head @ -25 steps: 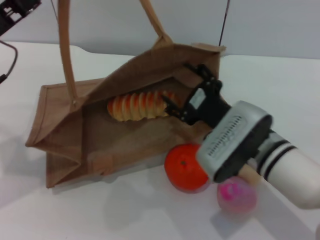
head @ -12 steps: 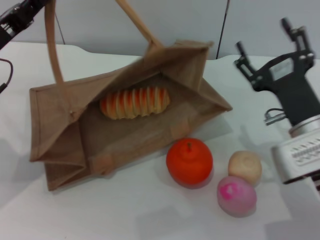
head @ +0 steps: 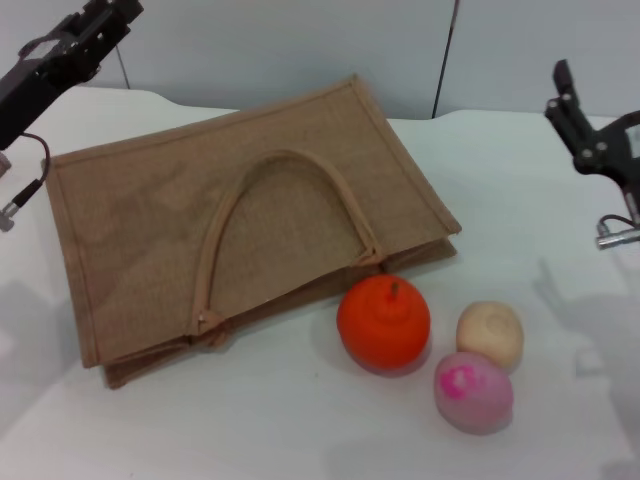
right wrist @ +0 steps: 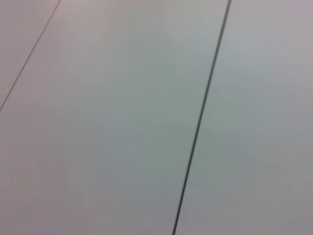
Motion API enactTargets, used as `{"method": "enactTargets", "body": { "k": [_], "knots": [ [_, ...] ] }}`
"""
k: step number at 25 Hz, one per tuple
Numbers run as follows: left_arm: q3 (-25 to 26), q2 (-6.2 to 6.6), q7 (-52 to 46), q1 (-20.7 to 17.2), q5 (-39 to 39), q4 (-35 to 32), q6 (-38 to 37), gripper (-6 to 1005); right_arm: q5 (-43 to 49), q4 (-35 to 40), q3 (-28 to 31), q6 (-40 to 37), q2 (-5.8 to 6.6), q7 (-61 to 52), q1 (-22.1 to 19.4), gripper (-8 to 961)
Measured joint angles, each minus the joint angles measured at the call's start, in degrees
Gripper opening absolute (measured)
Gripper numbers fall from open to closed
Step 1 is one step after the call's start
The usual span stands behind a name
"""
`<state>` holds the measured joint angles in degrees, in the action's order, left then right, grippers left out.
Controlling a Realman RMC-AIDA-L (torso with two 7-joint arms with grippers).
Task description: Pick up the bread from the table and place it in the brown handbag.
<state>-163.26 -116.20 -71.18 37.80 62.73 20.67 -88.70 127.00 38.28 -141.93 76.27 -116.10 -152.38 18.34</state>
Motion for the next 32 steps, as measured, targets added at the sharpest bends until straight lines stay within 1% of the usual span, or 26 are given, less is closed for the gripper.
{"method": "enactTargets", "body": {
  "k": [3, 8, 14, 20, 25, 28, 32],
  "knots": [
    [0.03, -0.03, 7.2, -0.74, 2.75, -4.59, 3.75, 585, 0.0, -2.29, -0.01, 2.25, 0.0, -3.41, 0.11, 897],
    [0.05, -0.26, 19.84, -1.84, 7.29, -11.05, 8.1, 629, 0.0, -4.39, 0.42, 3.68, 0.0, -7.0, 0.12, 896],
    [0.05, -0.56, 37.41, -3.83, 13.27, -19.17, 8.92, 682, -1.02, -5.49, 0.36, 3.8, 0.0, -8.87, 0.39, 896],
    [0.05, -0.75, 53.76, -5.25, 17.82, -25.48, 8.94, 682, -2.8, -5.95, -0.13, 3.78, 0.0, -8.9, 0.67, 895],
    [0.05, -0.83, 64.73, -5.99, 20.78, -29.27, 9.47, 682, -2.85, -6.0, -0.05, 3.34, 0.0, -8.93, 0.72, 895],
    [0.05, -0.91, 67.96, -6.26, 21.02, -30.35, 9.51, 682, -3.17, -6.07, -0.05, 3.23, 0.0, -8.95, 0.73, 894],
    [0.04, -0.94, 68.92, -6.25, 21.05, -30.86, 9.56, 682, -3.5, -6.12, -0.12, 3.18, 0.0, -8.96, 0.73, 894]
  ]
}}
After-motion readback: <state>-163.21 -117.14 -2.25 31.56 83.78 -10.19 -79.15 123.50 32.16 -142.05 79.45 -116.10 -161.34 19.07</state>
